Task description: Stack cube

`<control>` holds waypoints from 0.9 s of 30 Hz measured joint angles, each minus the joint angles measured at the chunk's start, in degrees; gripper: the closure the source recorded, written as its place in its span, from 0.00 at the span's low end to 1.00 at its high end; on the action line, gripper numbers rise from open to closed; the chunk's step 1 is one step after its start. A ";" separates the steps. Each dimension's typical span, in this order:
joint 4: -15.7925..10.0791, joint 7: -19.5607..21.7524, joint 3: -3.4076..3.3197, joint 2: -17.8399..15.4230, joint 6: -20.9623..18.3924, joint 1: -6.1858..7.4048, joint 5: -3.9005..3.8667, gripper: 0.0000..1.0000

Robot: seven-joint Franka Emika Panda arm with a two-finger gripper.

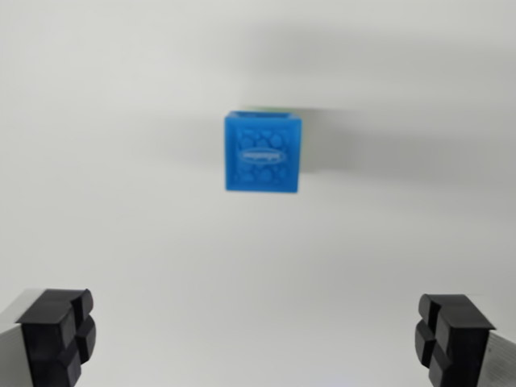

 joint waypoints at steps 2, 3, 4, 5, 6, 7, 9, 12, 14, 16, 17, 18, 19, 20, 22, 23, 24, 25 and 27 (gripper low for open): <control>0.50 -0.03 -0.03 -0.47 -0.90 0.00 0.03 0.00; 0.82 -0.04 -0.04 -0.70 -1.48 0.00 0.04 0.00; 1.14 -0.06 -0.06 -0.95 -2.07 0.00 0.05 0.00; 1.45 -0.08 -0.08 -1.18 -2.62 0.00 0.06 0.00; 1.79 -0.09 -0.09 -1.41 -3.19 0.00 0.08 0.00; 2.16 -0.11 -0.11 -1.62 -3.78 0.00 0.08 0.00; 2.79 -0.13 -0.14 -2.03 -4.77 0.00 0.10 0.00; 3.53 -0.15 -0.18 -2.47 -5.97 0.00 0.12 0.00; 4.07 -0.16 -0.20 -2.74 -6.78 0.00 0.13 0.00; 4.57 -0.18 -0.23 -2.97 -7.55 0.00 0.13 0.00; 4.85 -0.19 -0.24 -3.08 -7.95 0.00 0.13 0.00; 4.99 -0.19 -0.25 -3.14 -8.15 0.00 0.13 0.00; 5.27 -0.20 -0.27 -3.24 -8.54 0.00 0.13 0.00; 5.53 -0.21 -0.28 -3.34 -8.87 0.00 0.13 0.00; 5.92 -0.21 -0.30 -3.53 -9.43 0.00 0.14 0.00; 6.01 -0.22 -0.31 -3.57 -9.55 0.00 0.14 0.00; 6.18 -0.22 -0.32 -3.64 -9.80 0.00 0.14 0.00; 6.34 -0.23 -0.32 -3.70 -10.03 0.00 0.14 0.00; 6.64 -0.23 -0.34 -3.78 -10.44 0.00 0.14 0.00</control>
